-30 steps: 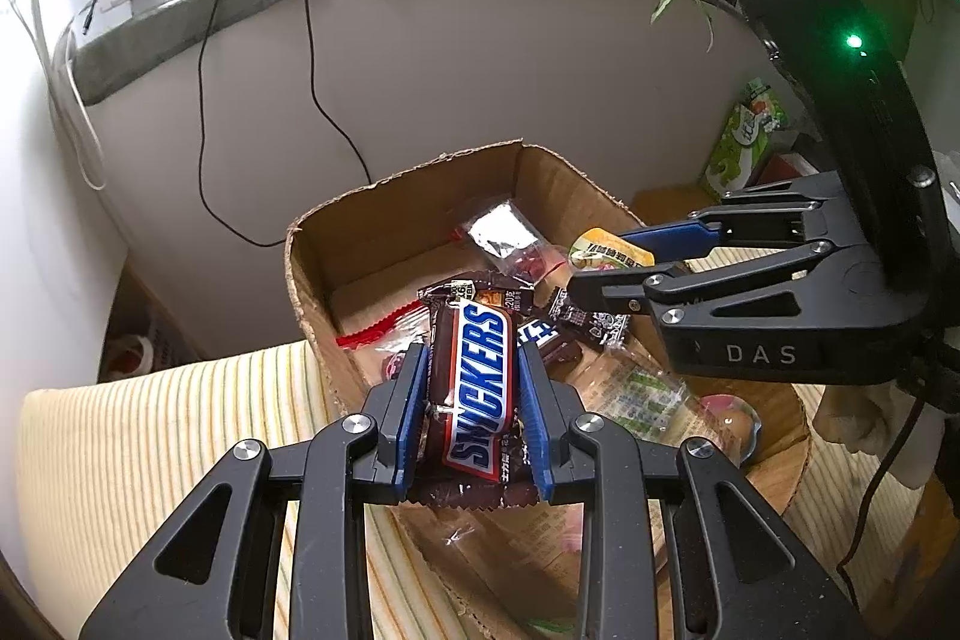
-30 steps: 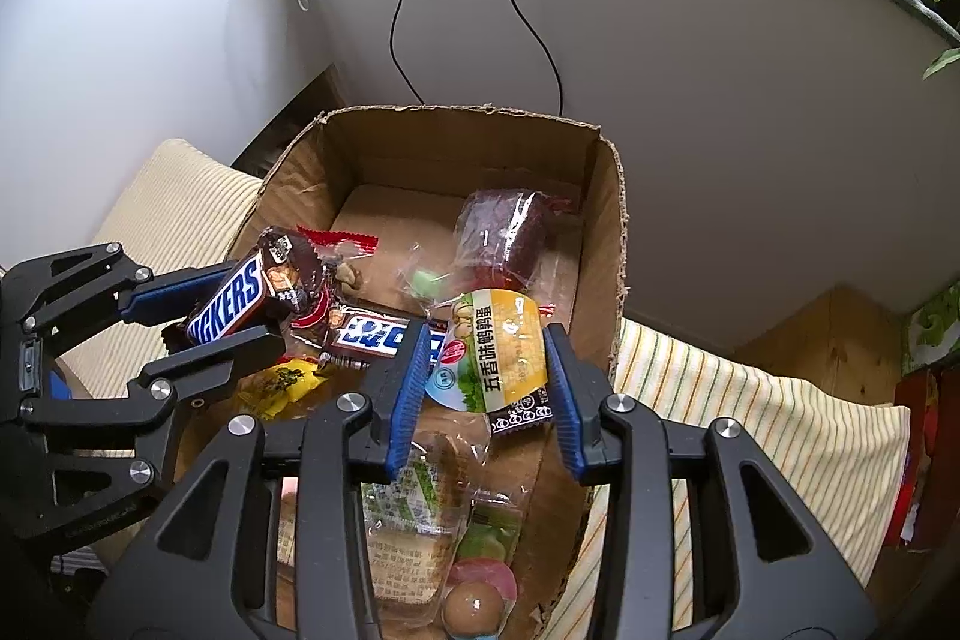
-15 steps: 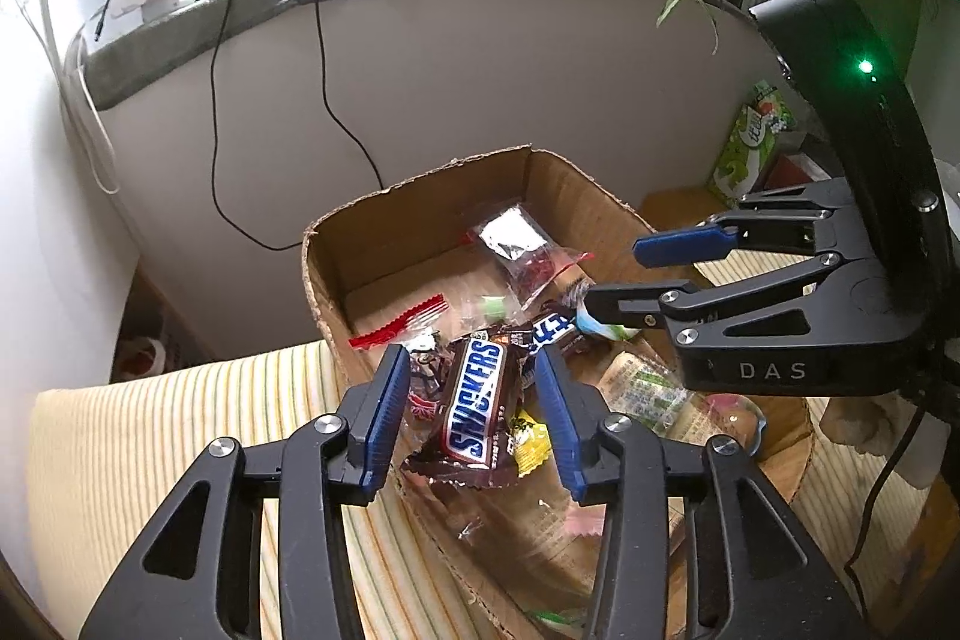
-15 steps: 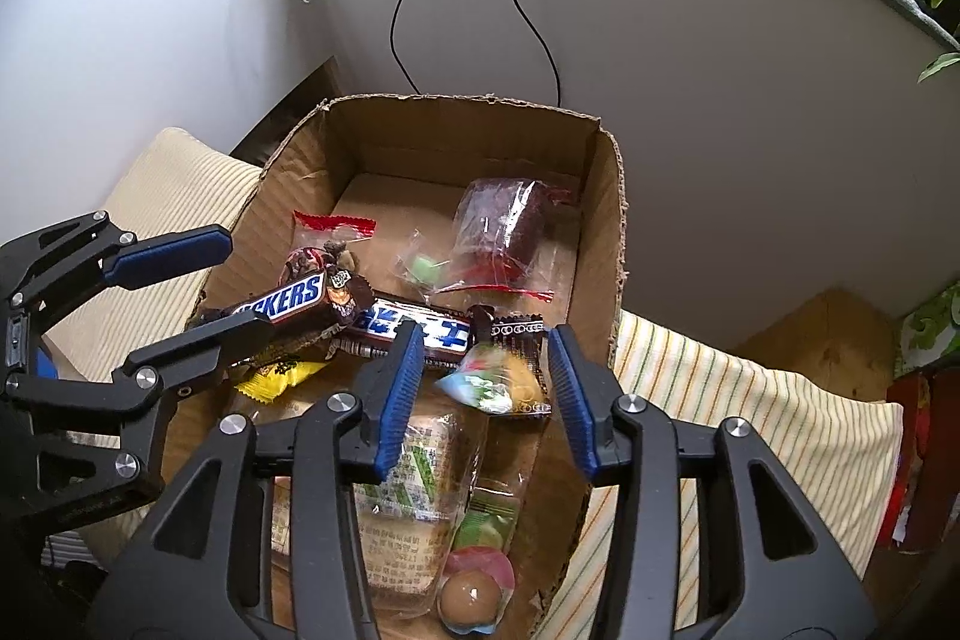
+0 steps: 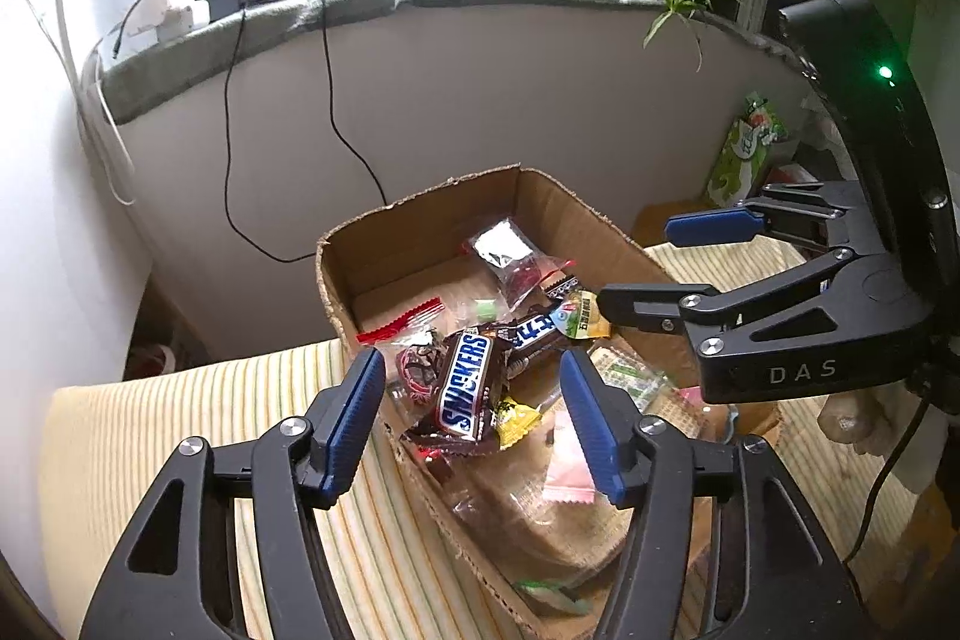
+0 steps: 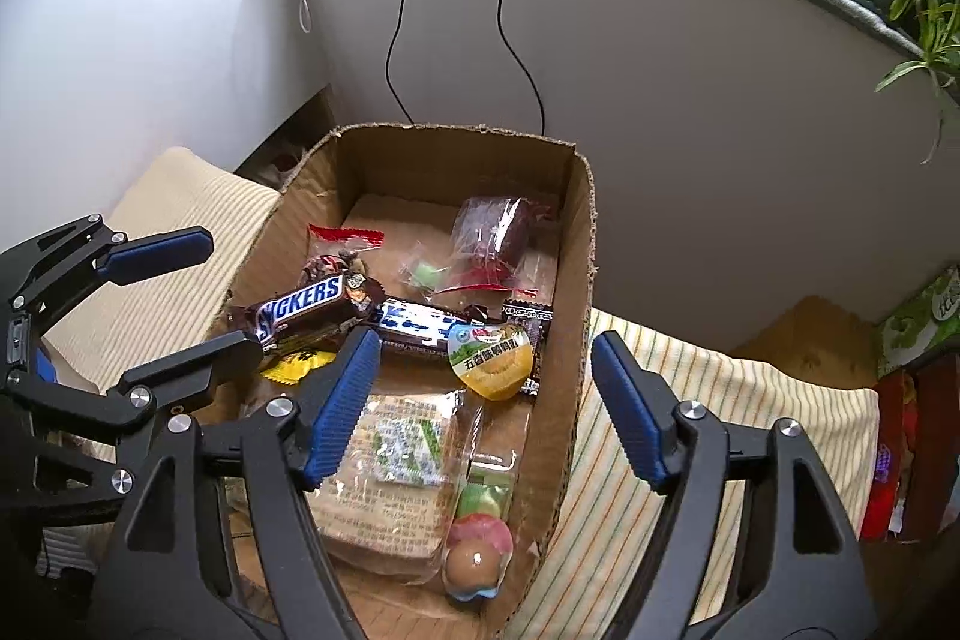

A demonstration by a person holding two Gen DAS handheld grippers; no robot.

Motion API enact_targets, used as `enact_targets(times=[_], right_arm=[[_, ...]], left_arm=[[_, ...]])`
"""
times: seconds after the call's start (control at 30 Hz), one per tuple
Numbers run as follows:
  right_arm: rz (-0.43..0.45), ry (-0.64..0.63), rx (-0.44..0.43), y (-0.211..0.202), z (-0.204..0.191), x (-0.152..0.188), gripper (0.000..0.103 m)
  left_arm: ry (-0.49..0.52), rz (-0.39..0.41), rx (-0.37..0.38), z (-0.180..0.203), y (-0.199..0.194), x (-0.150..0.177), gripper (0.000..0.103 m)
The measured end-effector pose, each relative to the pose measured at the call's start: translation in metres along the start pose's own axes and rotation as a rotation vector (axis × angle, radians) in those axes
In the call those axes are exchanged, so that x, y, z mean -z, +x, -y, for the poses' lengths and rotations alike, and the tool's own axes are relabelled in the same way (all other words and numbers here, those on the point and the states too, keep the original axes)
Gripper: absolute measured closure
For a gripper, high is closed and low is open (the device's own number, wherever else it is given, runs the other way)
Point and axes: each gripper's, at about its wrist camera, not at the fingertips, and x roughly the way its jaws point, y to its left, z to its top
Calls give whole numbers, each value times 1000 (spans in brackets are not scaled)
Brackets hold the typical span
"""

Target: Organize snacks

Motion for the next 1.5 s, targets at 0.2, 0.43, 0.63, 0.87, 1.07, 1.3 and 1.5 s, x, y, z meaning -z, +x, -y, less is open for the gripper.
enact_targets(times=[0.2,0.43,0.63,0.87,1.07,1.3,1.5], right_arm=[[53,11,22,-25,-6,8,27],[134,24,36,-59,-14,23,27],[210,36,45,-90,-28,43,19],[290,35,82,-116,-43,70,6],[299,63,80,-125,-52,93,6],[308,69,85,-134,-63,110,6],[310,74,79,-137,-69,117,6]], left_arm=[[-3,38,-11,2,-21,4,38],[-20,95,-19,3,-52,13,33],[-33,141,-35,10,-80,29,29],[-74,176,-65,15,-107,53,22],[-89,179,-97,18,-120,70,22],[-109,185,-110,18,-131,83,21],[-115,198,-118,18,-137,85,21]])
